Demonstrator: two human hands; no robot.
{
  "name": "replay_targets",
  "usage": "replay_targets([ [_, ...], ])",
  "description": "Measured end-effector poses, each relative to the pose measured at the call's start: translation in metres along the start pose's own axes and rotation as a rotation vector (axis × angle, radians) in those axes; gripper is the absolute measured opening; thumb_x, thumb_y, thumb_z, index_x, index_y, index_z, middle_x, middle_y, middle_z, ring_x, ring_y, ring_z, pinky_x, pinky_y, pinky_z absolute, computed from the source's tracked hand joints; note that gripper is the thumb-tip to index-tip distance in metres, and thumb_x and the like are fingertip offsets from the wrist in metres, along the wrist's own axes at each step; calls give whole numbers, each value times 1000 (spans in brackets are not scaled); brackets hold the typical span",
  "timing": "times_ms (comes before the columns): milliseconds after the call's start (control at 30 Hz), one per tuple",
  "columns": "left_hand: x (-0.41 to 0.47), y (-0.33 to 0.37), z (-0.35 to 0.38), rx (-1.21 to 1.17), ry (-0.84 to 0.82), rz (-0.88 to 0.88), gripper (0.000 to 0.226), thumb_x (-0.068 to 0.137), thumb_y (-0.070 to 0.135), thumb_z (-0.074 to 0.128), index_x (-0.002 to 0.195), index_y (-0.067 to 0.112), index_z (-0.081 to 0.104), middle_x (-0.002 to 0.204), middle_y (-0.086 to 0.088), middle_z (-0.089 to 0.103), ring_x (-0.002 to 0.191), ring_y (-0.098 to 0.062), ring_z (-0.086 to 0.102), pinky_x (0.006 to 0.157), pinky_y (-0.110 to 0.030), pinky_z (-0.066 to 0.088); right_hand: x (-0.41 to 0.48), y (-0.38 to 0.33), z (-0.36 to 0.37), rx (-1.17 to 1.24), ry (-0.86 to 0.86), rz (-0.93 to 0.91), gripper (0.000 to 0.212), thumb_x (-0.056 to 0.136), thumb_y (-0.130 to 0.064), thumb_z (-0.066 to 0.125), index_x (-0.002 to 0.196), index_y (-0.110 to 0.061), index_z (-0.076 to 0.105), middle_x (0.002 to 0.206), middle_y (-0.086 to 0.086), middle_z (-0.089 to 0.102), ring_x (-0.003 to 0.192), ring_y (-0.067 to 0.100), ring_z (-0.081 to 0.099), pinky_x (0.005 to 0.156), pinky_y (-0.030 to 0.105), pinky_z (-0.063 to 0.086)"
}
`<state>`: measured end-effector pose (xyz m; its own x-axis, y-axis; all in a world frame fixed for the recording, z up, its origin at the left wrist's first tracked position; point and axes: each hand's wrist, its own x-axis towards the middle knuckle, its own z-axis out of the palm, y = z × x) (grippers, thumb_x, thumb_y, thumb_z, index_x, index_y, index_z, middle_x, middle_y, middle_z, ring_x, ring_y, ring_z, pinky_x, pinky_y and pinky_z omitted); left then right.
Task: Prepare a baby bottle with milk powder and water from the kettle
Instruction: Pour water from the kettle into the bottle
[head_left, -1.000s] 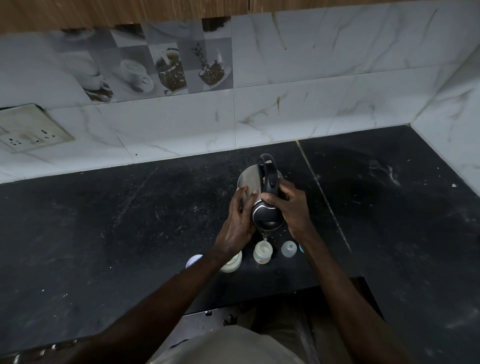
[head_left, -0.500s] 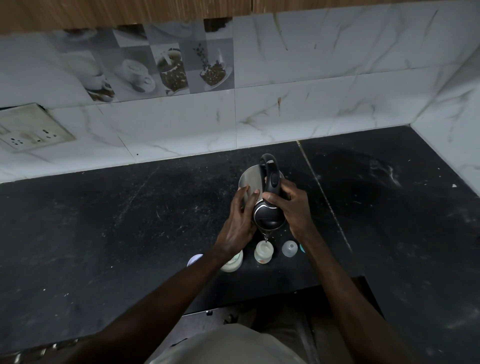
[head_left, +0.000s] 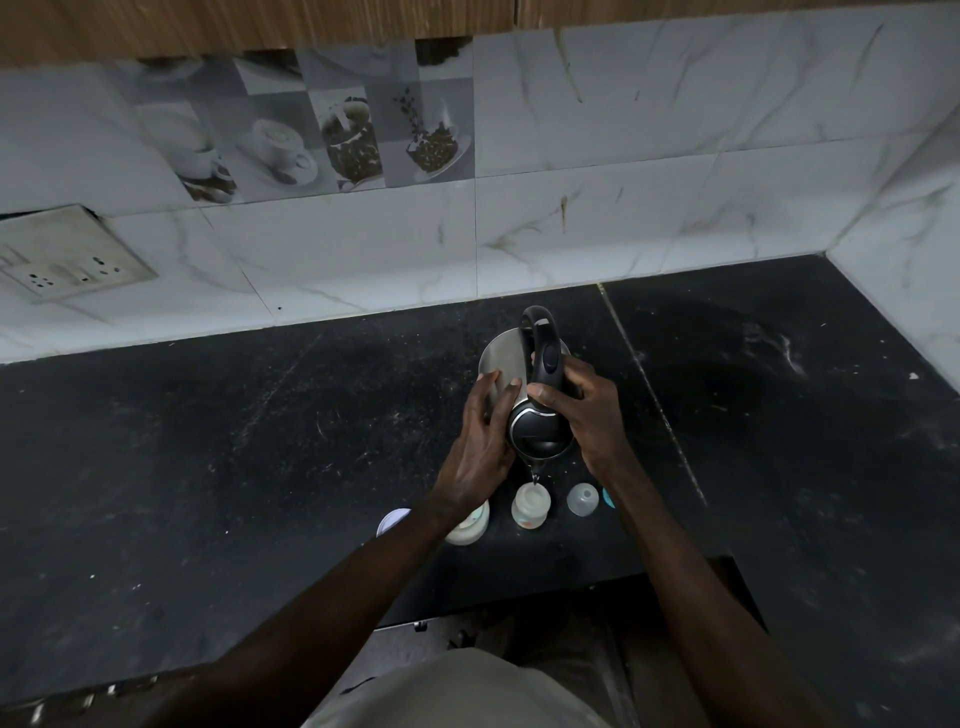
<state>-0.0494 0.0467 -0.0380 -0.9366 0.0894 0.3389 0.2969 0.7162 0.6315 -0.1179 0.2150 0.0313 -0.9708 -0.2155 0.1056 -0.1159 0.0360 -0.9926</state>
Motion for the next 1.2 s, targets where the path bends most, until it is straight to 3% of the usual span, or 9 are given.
replay_targets([
  [800, 3, 5, -1, 5, 1, 17, 112, 90, 5, 75, 167, 38, 0, 172, -16, 2, 159, -36, 22, 101, -44, 59, -2, -3, -4, 8, 3, -9, 33, 84, -9, 84, 116, -8, 76, 116, 0, 74, 110, 18, 71, 93, 35, 59],
  [967, 2, 5, -1, 5, -7, 24, 113, 88, 2, 76, 167, 35, 3, 171, -18, 4, 159, -38, 21, 102, -47, 58, -3, -2, -4, 25, 1, -9, 32, 83, -9, 85, 113, -15, 77, 117, -1, 74, 112, 19, 71, 94, 36, 58],
  [1200, -1, 3, 0, 7, -4, 23, 106, 90, 4, 74, 167, 32, 7, 172, -18, 5, 157, -38, 23, 95, -47, 61, -4, -1, -3, 3, 0, 2, 34, 83, -10, 85, 116, -8, 76, 117, 3, 74, 111, 20, 71, 94, 39, 59],
])
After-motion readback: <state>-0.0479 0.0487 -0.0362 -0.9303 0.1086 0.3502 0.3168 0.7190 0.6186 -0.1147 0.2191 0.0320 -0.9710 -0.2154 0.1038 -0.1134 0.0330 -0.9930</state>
